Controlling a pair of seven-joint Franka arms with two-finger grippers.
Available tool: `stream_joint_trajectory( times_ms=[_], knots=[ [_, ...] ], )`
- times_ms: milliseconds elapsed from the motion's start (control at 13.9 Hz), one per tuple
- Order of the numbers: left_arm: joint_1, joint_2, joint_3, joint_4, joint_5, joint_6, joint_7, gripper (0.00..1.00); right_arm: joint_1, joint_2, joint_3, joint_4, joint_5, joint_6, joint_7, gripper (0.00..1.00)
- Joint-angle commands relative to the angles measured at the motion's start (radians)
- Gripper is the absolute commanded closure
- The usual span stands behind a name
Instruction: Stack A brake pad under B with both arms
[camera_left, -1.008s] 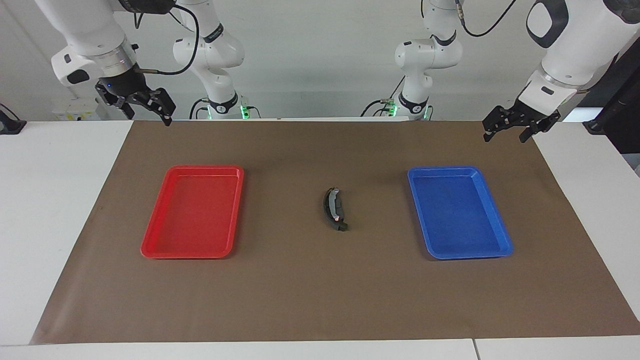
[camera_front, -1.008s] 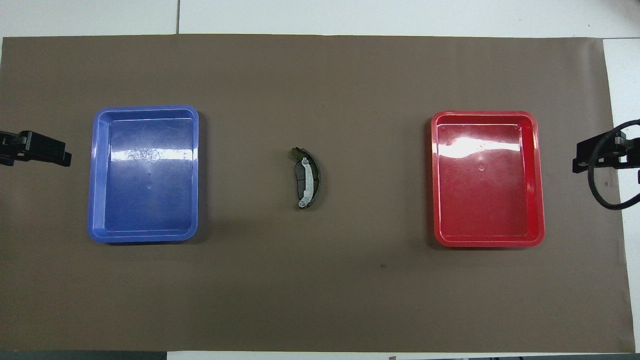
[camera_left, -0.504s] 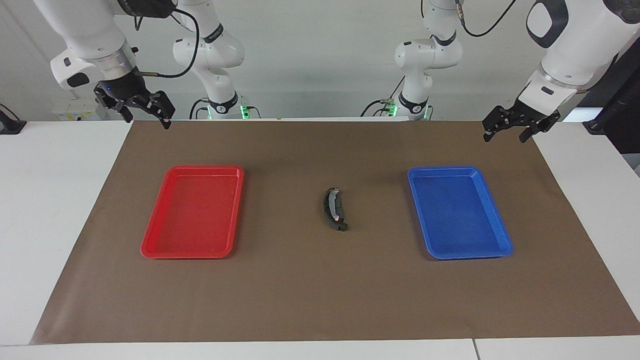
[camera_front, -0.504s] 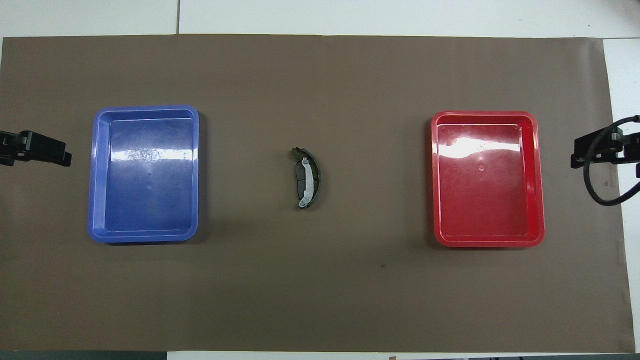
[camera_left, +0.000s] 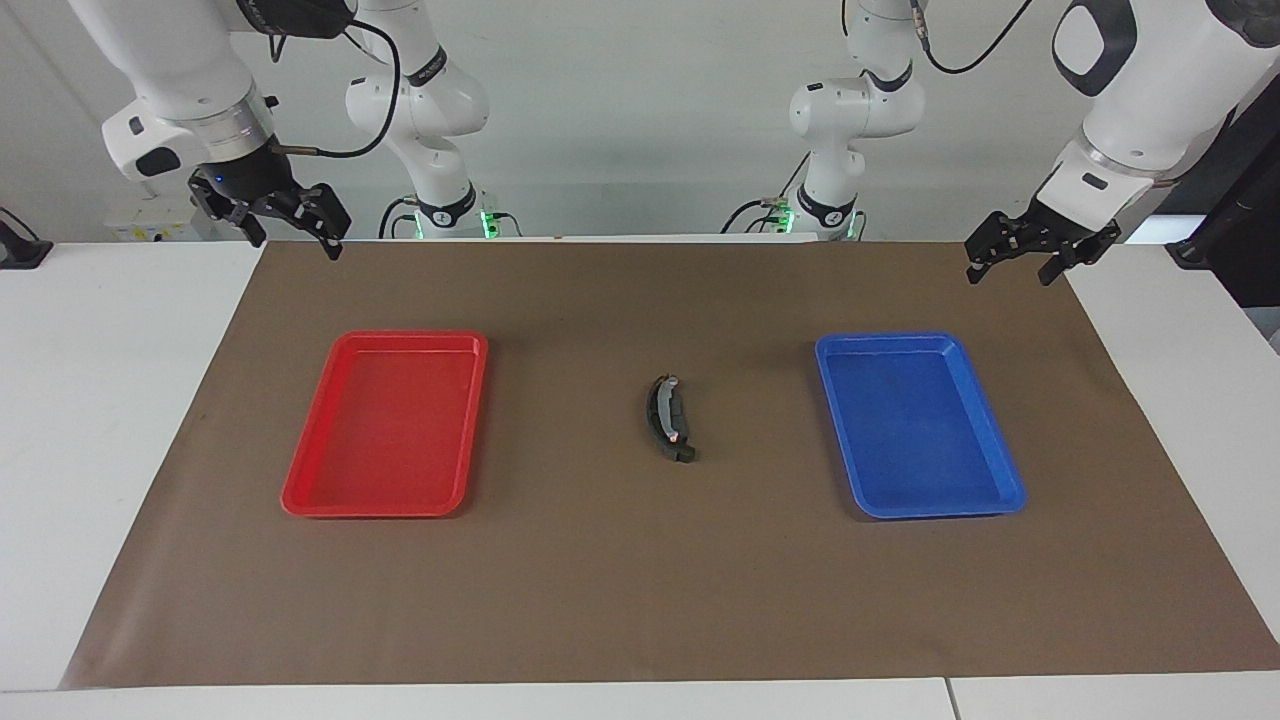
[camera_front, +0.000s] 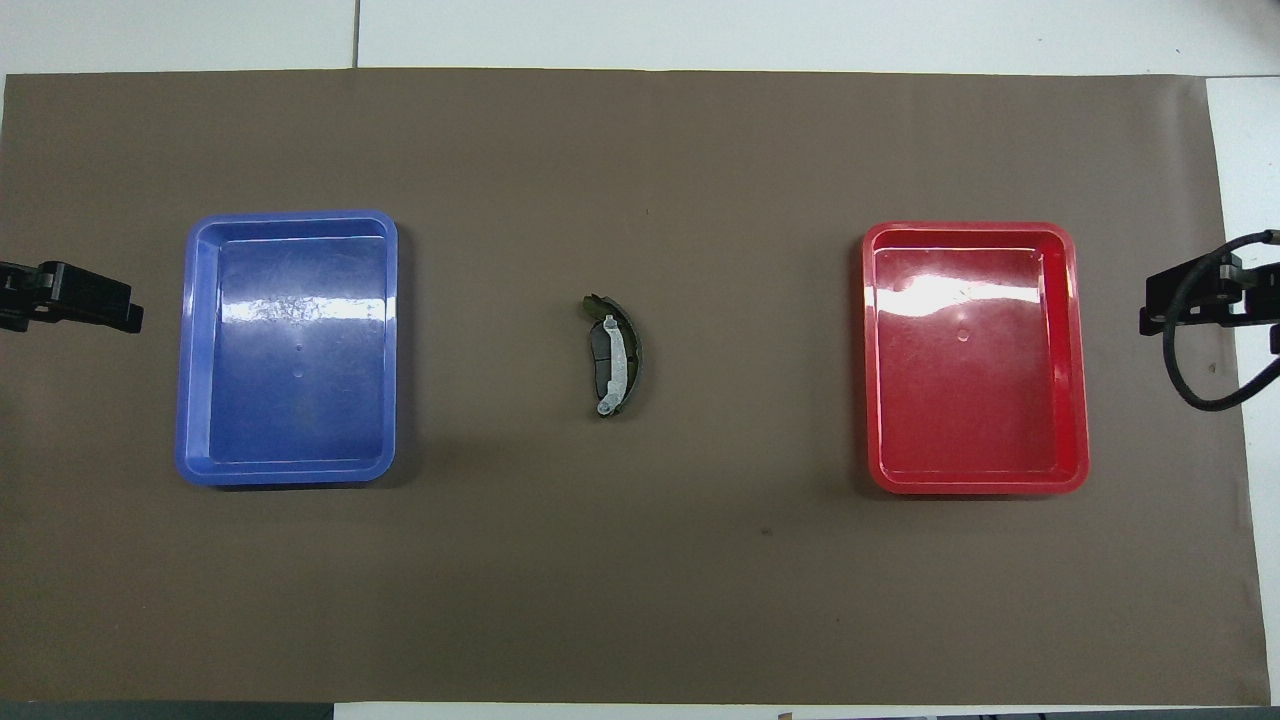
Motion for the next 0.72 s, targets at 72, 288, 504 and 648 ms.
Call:
stream_joint_trajectory(
  times_ms=[72,288,504,648],
  knots=[
    [-0.001,-0.014,-0.002,-0.014,0.013,0.012,0.007,0.00,0.003,-0.005,-0.002,0.002,-0.007,0.000,-0.029,0.01],
    [-0.007,-0.014,-0.002,-0.014,0.013,0.012,0.009,0.00,0.003,-0.005,-0.002,0.002,-0.003,0.000,-0.029,0.01],
    [-0.009,-0.014,-0.002,-0.014,0.013,0.012,0.009,0.00,0.001,-0.005,0.000,0.001,0.005,0.000,-0.031,0.01],
    [-0.009,-0.014,-0.002,-0.014,0.013,0.012,0.009,0.00,0.001,-0.007,0.000,0.001,0.005,0.000,-0.031,0.01]
  ],
)
